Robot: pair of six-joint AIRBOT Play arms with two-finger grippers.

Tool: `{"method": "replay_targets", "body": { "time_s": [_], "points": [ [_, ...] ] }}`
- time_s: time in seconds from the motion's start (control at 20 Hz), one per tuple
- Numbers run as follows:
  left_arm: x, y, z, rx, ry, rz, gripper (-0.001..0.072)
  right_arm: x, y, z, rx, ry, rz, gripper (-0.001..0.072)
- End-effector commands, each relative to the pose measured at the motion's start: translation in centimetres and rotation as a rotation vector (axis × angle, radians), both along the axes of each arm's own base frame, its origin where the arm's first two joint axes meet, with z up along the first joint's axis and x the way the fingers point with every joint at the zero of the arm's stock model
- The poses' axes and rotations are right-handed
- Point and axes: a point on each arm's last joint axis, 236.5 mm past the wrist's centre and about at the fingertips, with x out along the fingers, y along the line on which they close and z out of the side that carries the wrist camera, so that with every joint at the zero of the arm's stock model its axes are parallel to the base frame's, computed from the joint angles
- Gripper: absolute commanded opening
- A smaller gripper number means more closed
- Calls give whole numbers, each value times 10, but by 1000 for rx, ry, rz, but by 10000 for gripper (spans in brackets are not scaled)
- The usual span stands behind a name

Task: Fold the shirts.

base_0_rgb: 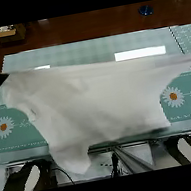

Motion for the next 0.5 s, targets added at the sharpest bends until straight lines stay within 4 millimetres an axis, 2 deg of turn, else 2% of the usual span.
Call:
{"method": "replay_targets", "body": {
  "time_s": [0.0,0.1,0.2,0.35,0.45],
  "points": [
    [84,0,-53,-91,1,35,17,89,-5,-27,199,-116,-62,31],
    [116,0,-90,-95,41,62,17,120,-4,-47,270,-125,-66,31],
    [144,5,-112,-85,29,117,17,143,0,-72,237,-124,-22,32],
    [178,22,-126,-60,-39,226,17,184,10,-96,129,-196,29,32],
    [190,23,-137,12,-83,213,17,212,11,-105,60,-268,18,32]
  ]
}}
